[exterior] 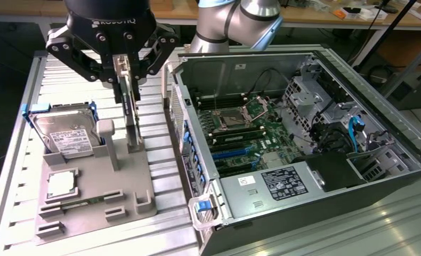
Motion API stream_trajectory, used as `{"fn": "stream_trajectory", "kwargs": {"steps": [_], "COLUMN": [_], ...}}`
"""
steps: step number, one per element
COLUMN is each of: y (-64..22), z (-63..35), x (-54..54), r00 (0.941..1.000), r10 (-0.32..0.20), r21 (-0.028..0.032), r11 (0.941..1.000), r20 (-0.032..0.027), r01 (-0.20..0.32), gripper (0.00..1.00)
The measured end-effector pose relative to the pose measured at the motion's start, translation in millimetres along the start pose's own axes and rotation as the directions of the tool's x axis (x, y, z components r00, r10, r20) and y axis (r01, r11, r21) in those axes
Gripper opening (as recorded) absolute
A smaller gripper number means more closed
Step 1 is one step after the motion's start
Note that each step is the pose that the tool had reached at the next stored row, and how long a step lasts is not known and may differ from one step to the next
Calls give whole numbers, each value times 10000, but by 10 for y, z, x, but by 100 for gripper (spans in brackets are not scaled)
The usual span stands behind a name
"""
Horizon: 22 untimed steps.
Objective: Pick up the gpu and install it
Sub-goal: 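Pick up the gpu and move the gpu toward the slot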
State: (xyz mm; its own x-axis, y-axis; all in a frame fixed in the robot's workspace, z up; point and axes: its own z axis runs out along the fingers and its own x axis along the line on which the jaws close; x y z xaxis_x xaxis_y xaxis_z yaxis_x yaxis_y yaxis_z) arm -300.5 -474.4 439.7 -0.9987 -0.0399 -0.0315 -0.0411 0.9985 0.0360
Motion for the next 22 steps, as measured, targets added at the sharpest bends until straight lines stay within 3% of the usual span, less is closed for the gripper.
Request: {"fn": "stream_trajectory", "kwargs": {"steps": [11,22], "y": [6,4], "z": [6,9], "x": [-183,-282], "r00": [10000,10000], "r10": [-1,-1], "r21": [0,1], "r11": [10000,10000], "r20": [0,0], "r01": [1,1], "gripper": [27,27]}}
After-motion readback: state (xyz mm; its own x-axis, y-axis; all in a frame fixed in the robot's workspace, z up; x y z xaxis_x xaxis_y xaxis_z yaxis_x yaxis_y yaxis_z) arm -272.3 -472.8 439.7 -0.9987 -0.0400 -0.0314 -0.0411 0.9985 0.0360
